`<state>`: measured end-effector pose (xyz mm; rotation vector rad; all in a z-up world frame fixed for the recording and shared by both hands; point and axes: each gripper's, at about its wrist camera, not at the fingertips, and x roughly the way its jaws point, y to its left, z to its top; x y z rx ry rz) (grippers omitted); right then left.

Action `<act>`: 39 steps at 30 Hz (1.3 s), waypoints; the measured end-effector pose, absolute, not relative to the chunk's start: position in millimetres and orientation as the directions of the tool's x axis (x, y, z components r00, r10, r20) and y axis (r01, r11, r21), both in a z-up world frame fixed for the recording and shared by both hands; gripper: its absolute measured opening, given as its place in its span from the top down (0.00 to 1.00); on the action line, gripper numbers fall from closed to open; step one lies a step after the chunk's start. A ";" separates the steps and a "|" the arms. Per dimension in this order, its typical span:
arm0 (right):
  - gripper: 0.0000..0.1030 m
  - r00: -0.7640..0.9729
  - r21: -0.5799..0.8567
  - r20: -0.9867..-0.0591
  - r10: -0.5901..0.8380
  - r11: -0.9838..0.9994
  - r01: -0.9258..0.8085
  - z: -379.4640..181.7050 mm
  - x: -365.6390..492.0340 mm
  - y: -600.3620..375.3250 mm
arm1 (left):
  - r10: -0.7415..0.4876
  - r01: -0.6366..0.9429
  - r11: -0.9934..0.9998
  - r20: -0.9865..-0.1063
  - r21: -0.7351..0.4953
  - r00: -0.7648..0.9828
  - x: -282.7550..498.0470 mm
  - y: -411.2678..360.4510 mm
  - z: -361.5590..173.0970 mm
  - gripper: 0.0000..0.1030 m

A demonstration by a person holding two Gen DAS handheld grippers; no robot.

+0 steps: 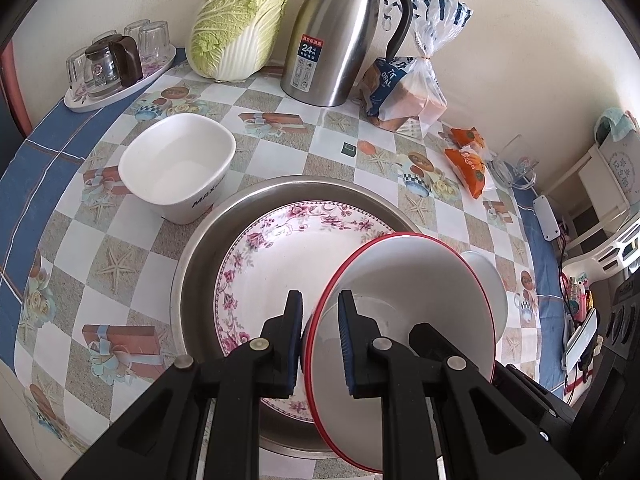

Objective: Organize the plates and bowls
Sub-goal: 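Lower the red-rimmed bowl onto the pink-floral plate in the basin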

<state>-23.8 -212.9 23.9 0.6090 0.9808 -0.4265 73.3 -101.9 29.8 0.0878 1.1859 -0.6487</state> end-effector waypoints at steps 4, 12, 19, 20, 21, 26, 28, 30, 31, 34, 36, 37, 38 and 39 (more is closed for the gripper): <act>0.84 0.490 0.285 -0.870 -0.054 0.756 0.590 19.4 -20.8 -212.8 | -0.411 0.502 0.824 -0.886 -0.261 0.215 76.9 -101.4 26.1 0.84; 0.84 0.487 0.290 -0.873 -0.040 0.760 0.581 11.9 -12.5 -210.1 | -0.399 0.478 0.839 -0.893 -0.262 0.211 86.1 -98.8 17.2 0.84; 0.84 0.477 0.288 -0.878 -0.036 0.757 0.587 4.0 -7.3 -212.1 | -0.389 0.467 0.845 -0.900 -0.262 0.199 91.3 -102.2 8.6 0.84; 0.85 0.476 0.289 -0.879 -0.034 0.756 0.587 2.8 -6.6 -212.7 | -0.389 0.465 0.845 -0.900 -0.263 0.196 92.3 -102.4 7.7 0.84; 0.84 0.475 0.290 -0.879 -0.032 0.756 0.587 1.8 -5.8 -213.2 | -0.388 0.463 0.846 -0.901 -0.265 0.193 93.3 -102.7 6.7 0.84; 0.85 0.469 0.294 -0.883 -0.022 0.753 0.589 -3.5 -3.0 -214.4 | -0.379 0.460 0.849 -0.906 -0.260 0.188 95.9 -104.3 2.4 0.84; 0.85 0.466 0.291 -0.885 -0.022 0.753 0.590 -4.9 -2.1 -214.5 | -0.376 0.458 0.850 -0.908 -0.259 0.185 97.3 -104.6 0.9 0.84; 0.84 0.463 0.290 -0.886 -0.022 0.754 0.590 -6.2 -1.0 -214.7 | -0.376 0.456 0.851 -0.908 -0.260 0.184 98.5 -104.6 -0.1 0.84; 0.85 0.463 0.290 -0.886 -0.021 0.754 0.590 -6.7 -0.6 -214.7 | -0.376 0.455 0.852 -0.908 -0.260 0.184 99.1 -104.8 -0.5 0.84; 0.85 0.462 0.291 -0.887 -0.018 0.754 0.589 -8.0 0.3 -214.7 | -0.376 0.451 0.853 -0.909 -0.263 0.181 100.4 -104.7 -1.8 0.83; 0.84 0.461 0.291 -0.887 -0.018 0.755 0.588 -8.9 0.8 -214.6 | -0.375 0.450 0.853 -0.909 -0.263 0.180 101.3 -104.6 -2.4 0.83; 0.85 0.462 0.290 -0.887 -0.019 0.755 0.588 -9.1 0.9 -214.7 | -0.375 0.450 0.853 -0.909 -0.263 0.180 101.8 -104.7 -2.6 0.83; 0.85 0.462 0.290 -0.887 -0.019 0.755 0.588 -9.3 0.8 -214.7 | -0.375 0.451 0.853 -0.909 -0.263 0.179 101.9 -104.7 -2.6 0.83; 0.85 0.463 0.292 -0.886 -0.018 0.755 0.588 -9.3 0.8 -214.8 | -0.375 0.450 0.853 -0.909 -0.264 0.179 102.1 -104.8 -2.8 0.83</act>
